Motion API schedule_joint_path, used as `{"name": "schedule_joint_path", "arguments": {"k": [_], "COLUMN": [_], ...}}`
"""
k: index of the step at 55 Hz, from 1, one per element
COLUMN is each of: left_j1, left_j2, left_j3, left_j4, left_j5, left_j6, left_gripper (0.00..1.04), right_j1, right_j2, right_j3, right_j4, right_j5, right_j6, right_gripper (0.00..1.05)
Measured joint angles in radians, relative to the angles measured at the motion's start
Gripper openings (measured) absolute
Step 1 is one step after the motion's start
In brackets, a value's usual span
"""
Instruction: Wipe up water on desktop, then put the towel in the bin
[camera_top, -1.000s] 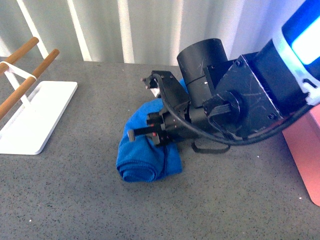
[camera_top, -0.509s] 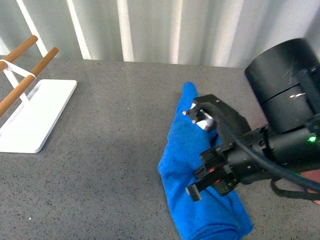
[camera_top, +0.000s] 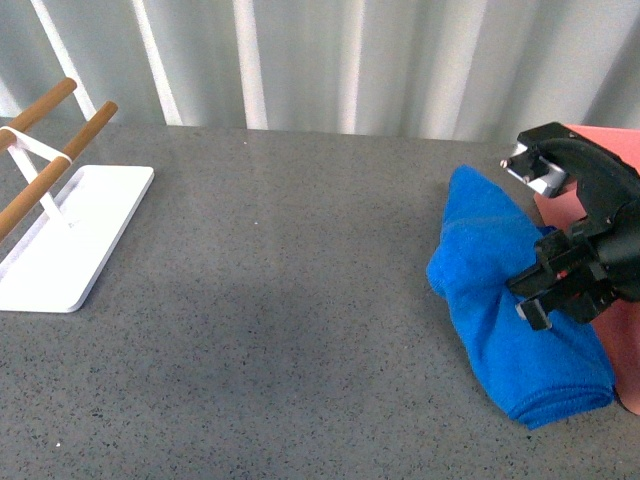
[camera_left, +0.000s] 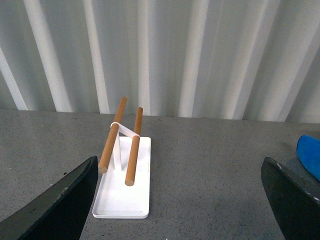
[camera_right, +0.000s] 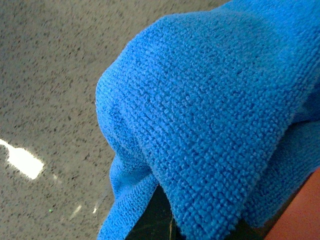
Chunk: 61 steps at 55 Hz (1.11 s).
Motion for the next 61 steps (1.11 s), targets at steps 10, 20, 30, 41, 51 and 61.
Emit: {"name": "schedule_joint_path", "arguments": {"k": [10, 20, 30, 41, 51, 61], "left_j1": [0.0, 0.0, 0.0, 0.0, 0.0, 0.0], "left_j2": [0.0, 0.0, 0.0, 0.0, 0.0, 0.0], "left_j3": [0.0, 0.0, 0.0, 0.0, 0.0, 0.0], "left_j4": [0.0, 0.0, 0.0, 0.0, 0.0, 0.0], "left_j5": [0.0, 0.0, 0.0, 0.0, 0.0, 0.0], "left_j6": [0.0, 0.0, 0.0, 0.0, 0.0, 0.0], "left_gripper": [0.98, 0.98, 0.98, 0.98, 0.98, 0.98], "right_j1": [-0.016, -0.021, -0.06, -0.169, -0.288, -0.388], "right_j2": [-0.003, -0.023, -0.085, -0.178, -0.27, -0.354], "right_j3": [0.085, 0.217, 0.372, 0.502, 0.486, 0.341], "right_j4": [0.05, 0.035, -0.021, -0.093, -0.154, -0.204], "right_j5": [0.042, 0.1, 0.121, 0.085, 0.002, -0.074], "right_j6": [-0.016, -0.034, -0.019, 0.024, 0.041, -0.003], "right_gripper": [0.04, 0.04, 0.04, 0.04, 0.04, 0.04]}}
